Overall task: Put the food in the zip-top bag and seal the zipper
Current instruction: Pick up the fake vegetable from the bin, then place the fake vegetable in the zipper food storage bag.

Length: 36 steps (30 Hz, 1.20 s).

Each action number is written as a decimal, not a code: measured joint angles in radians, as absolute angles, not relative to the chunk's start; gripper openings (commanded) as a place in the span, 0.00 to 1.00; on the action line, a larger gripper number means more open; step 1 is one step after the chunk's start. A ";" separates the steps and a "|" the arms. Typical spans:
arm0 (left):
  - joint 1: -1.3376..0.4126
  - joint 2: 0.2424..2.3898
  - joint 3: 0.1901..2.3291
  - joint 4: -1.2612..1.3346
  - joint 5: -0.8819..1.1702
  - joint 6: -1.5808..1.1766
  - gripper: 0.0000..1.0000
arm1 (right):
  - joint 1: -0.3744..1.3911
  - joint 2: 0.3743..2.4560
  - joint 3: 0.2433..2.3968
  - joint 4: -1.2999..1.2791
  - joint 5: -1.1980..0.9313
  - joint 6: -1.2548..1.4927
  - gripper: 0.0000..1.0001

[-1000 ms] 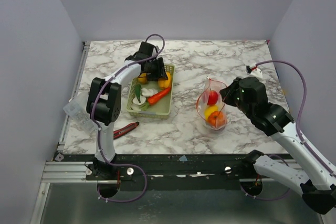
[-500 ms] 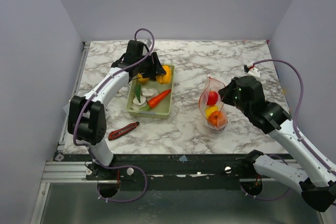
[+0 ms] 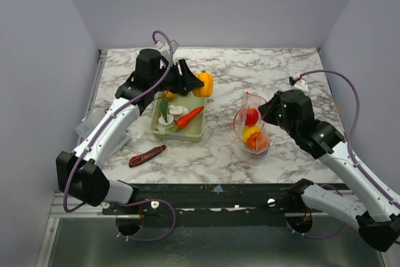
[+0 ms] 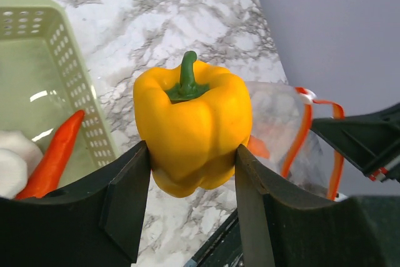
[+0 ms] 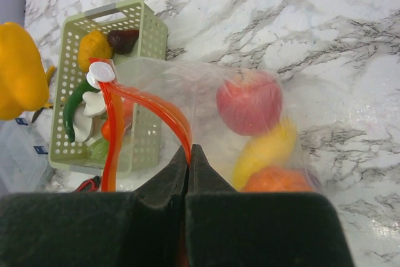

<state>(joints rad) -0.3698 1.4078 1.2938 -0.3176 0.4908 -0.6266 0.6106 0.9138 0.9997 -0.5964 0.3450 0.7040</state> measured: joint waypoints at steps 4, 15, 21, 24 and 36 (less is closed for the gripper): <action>-0.432 1.340 1.270 -0.292 0.491 -0.625 0.09 | 0.611 0.915 1.000 -0.580 0.332 0.704 0.01; -0.578 1.238 1.168 -0.139 0.520 -0.591 0.07 | 0.611 0.962 1.030 -0.569 0.305 0.690 0.00; -0.579 1.209 1.131 -0.084 0.535 -0.590 0.07 | 0.611 0.957 1.021 -0.571 0.355 0.676 0.00; -0.607 1.211 1.157 -0.142 0.532 -0.574 0.07 | 0.611 0.963 1.021 -0.572 0.363 0.672 0.00; -0.804 1.259 1.216 -0.191 0.492 -0.539 0.08 | 0.611 0.966 1.022 -0.570 0.347 0.680 0.01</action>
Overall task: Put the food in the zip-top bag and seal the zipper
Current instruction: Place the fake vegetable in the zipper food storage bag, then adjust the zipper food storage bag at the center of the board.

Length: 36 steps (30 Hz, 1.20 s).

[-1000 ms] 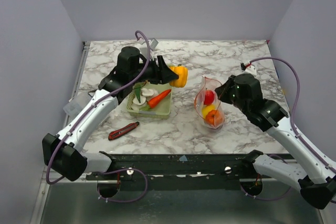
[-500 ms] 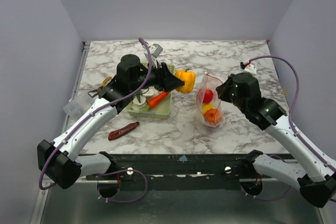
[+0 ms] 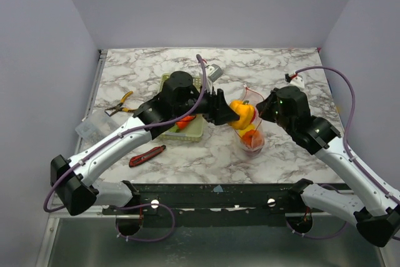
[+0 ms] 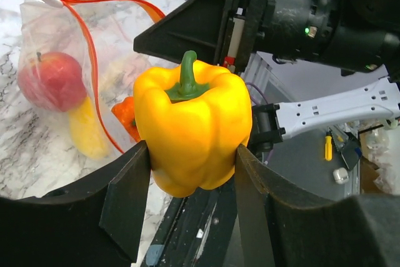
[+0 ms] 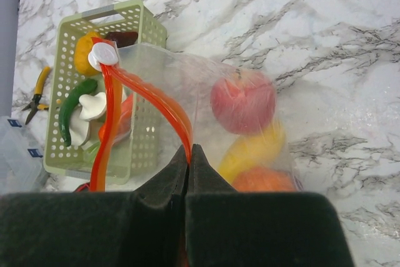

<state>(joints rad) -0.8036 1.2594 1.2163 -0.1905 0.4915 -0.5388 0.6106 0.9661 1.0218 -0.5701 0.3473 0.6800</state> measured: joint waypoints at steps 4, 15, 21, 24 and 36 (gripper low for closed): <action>-0.827 1.344 1.283 -0.222 0.450 -0.572 0.10 | 0.611 0.966 1.022 -0.570 0.341 0.683 0.01; -0.829 1.419 1.271 -0.218 0.350 -0.780 0.36 | 0.611 0.947 1.022 -0.561 0.332 0.714 0.01; -0.852 1.434 1.254 -0.208 0.332 -0.797 0.71 | 0.611 0.937 1.022 -0.547 0.324 0.725 0.01; -0.854 1.433 1.253 -0.213 0.316 -0.785 0.78 | 0.611 0.937 1.022 -0.547 0.323 0.725 0.00; -0.852 1.356 1.253 -0.276 0.212 -0.667 0.77 | 0.611 0.937 1.022 -0.548 0.323 0.725 0.00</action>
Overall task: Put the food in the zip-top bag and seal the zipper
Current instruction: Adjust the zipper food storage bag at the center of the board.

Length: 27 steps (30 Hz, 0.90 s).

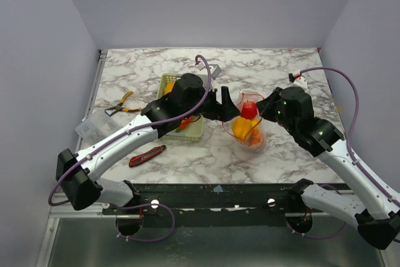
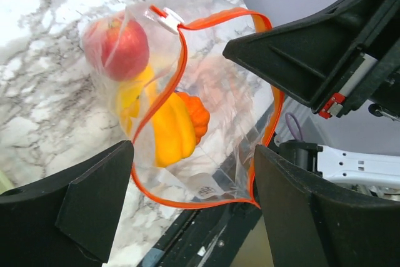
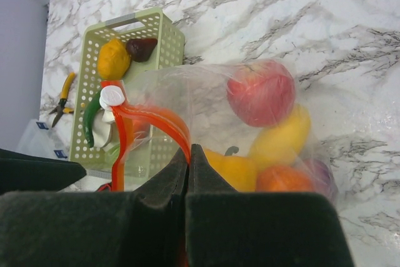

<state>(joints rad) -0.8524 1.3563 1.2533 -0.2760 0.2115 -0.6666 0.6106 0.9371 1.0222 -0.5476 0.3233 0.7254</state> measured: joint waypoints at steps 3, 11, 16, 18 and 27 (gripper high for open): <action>-0.842 1.324 1.253 -0.289 0.190 -0.630 0.75 | 0.611 0.937 1.022 -0.547 0.323 0.725 0.01; -0.734 1.290 1.203 -0.293 0.228 -0.603 0.73 | 0.611 0.937 1.022 -0.547 0.323 0.725 0.01; -0.741 1.282 1.062 -0.212 0.342 -0.665 0.64 | 0.611 0.938 1.022 -0.547 0.323 0.725 0.01; -0.765 1.302 1.037 -0.190 0.384 -0.692 0.48 | 0.611 0.941 1.022 -0.546 0.322 0.725 0.01; -0.787 1.378 1.092 -0.130 0.505 -0.738 0.01 | 0.611 0.944 1.018 -0.544 0.318 0.725 0.00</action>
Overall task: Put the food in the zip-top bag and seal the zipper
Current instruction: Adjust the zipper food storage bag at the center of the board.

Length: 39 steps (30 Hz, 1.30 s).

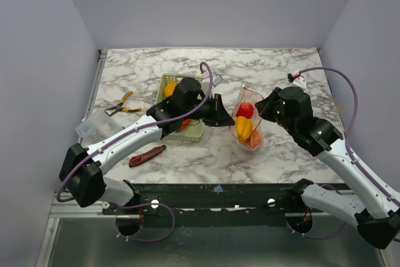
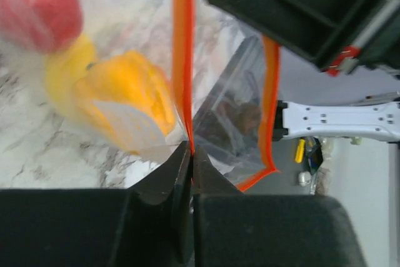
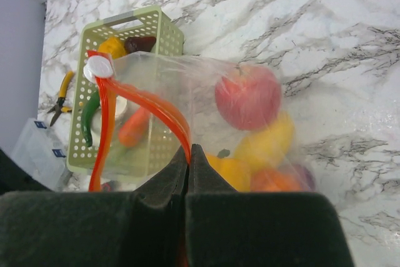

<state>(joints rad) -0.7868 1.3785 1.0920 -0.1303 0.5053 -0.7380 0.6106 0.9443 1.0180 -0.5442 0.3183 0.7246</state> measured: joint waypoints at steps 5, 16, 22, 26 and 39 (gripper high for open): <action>-0.805 1.367 1.140 -0.076 0.545 -0.761 0.01 | 0.611 0.942 1.018 -0.548 0.340 0.717 0.01; -0.815 1.373 1.137 -0.062 0.564 -0.779 0.10 | 0.611 0.941 0.976 -0.561 0.411 0.694 0.00; -0.811 1.379 1.139 -0.092 0.564 -0.768 0.43 | 0.611 0.942 0.967 -0.579 0.438 0.678 0.00; -0.787 1.379 1.139 -0.103 0.564 -0.756 0.65 | 0.611 0.942 0.967 -0.580 0.446 0.672 0.00; -0.491 1.271 1.085 -0.111 0.529 -0.714 0.75 | 0.611 0.943 0.967 -0.579 0.450 0.670 0.00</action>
